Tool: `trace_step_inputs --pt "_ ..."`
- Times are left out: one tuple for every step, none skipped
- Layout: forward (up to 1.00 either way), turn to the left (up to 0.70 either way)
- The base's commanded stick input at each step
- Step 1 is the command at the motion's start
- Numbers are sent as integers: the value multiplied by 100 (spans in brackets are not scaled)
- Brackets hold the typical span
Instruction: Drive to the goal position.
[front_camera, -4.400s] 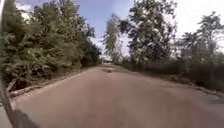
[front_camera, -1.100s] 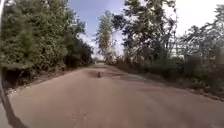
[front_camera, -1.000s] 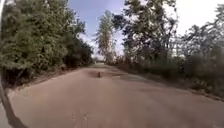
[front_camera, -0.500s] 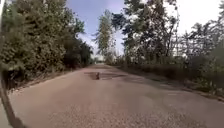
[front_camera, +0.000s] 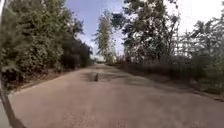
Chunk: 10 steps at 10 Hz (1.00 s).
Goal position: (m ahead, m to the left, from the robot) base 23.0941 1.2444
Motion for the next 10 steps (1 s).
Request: trace_step_inputs --pt "70 0" --pt "70 0" --pt "70 0" --pt "70 0" --pt "70 0" --pt "70 0" --pt "70 0" --pt "70 0" --pt "70 0" --pt "70 0"
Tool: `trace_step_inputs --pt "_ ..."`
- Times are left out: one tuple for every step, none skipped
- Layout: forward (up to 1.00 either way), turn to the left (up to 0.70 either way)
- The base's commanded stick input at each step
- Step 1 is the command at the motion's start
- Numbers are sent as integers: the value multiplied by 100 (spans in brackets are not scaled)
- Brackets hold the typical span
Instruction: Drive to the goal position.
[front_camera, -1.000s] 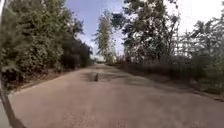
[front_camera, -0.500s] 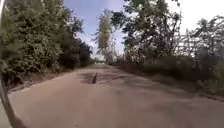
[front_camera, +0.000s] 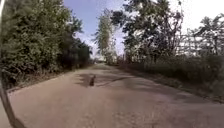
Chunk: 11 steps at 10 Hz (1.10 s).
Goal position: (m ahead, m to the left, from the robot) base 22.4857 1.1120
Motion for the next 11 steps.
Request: trace_step_inputs --pt "70 0" --pt "70 0" --pt "70 0" --pt "70 0" --pt "70 0" --pt "70 0" --pt "70 0" --pt "70 0" --pt "70 0" --pt "70 0" --pt "70 0"
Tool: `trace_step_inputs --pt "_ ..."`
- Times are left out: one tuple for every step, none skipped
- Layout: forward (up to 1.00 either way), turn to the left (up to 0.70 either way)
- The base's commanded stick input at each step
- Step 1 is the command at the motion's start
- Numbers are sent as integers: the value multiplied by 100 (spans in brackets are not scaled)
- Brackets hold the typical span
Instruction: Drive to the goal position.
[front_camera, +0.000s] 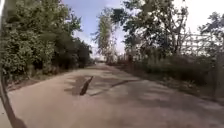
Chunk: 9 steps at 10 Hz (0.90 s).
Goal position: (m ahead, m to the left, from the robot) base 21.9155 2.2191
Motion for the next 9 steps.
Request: trace_step_inputs --pt "70 0" --pt "70 0" --pt "70 0" --pt "70 0" --pt "70 0" --pt "70 0" --pt "70 0" --pt "70 0" --pt "70 0"
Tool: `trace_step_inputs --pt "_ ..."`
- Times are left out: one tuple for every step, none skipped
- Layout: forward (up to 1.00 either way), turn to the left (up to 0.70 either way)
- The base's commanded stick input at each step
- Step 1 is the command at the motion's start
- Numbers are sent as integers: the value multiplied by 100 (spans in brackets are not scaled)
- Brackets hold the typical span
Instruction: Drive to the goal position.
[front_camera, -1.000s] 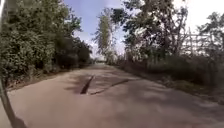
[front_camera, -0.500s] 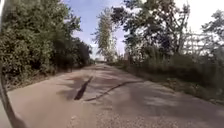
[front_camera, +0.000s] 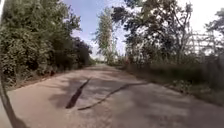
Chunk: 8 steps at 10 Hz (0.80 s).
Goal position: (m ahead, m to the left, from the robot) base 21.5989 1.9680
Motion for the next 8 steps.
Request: trace_step_inputs --pt "70 0" --pt "70 0" --pt "70 0" --pt "70 0" --pt "70 0" --pt "70 0" --pt "70 0" --pt "70 0"
